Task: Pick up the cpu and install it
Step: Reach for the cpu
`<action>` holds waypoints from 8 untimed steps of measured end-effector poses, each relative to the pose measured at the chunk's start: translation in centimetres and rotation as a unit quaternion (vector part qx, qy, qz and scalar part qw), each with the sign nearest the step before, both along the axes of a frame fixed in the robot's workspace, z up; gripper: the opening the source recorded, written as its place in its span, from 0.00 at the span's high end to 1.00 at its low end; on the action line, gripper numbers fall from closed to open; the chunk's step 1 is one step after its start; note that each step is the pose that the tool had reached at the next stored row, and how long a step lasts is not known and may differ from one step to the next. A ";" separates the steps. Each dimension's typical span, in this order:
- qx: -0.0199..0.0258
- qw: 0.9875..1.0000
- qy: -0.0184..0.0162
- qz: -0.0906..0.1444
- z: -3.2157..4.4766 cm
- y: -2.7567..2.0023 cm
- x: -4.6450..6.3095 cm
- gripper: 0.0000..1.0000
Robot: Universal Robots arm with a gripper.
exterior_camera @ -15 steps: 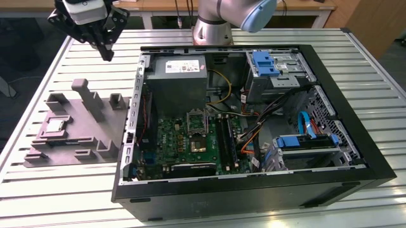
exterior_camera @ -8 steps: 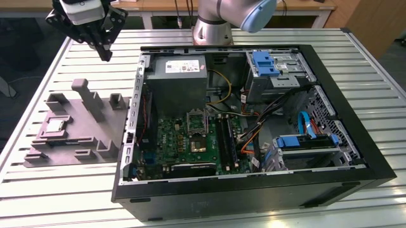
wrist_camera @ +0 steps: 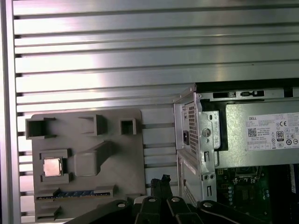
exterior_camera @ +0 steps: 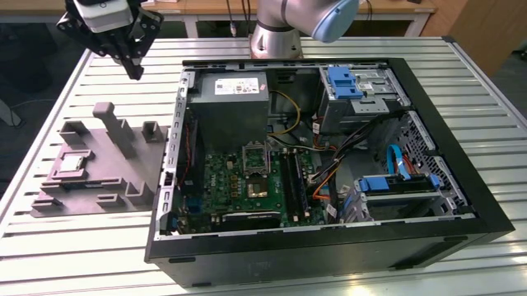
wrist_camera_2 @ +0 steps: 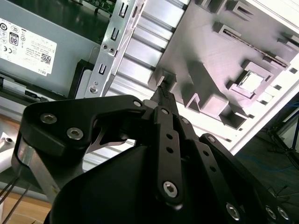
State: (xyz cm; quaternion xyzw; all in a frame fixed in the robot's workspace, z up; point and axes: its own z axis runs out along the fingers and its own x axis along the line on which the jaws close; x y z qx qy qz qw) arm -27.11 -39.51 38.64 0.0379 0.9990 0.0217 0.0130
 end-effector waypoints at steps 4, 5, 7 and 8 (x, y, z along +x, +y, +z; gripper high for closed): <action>0.000 1.000 0.000 0.000 -0.01 0.00 -0.2 0.89; 0.000 1.000 0.000 0.000 -0.02 0.00 -0.3 0.89; 0.000 1.000 0.000 0.000 -0.03 0.00 -0.4 0.89; 0.000 1.000 0.000 0.000 -0.03 0.00 -0.4 0.89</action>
